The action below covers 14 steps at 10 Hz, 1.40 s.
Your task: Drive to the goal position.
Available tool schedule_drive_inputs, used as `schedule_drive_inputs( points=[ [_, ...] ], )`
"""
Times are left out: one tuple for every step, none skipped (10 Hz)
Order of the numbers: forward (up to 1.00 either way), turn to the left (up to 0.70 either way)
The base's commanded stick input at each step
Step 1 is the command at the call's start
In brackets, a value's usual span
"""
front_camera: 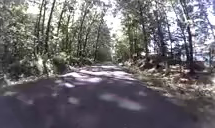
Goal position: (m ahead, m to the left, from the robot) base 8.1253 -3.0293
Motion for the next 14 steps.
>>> schedule_drive_inputs(
  points=[
    [0.45,-0.15],
    [0.45,-0.08],
    [0.45,0.0],
    [0.45,0.0],
    [0.45,0.0],
    [0.45,0.0],
    [0.45,0.0],
    [0.45,0.0],
    [0.45,0.0],
    [0.45,0.0],
    [0.45,0.0],
    [0.45,0.0],
    [0.45,0.0],
    [0.45,0.0]
  ],
)
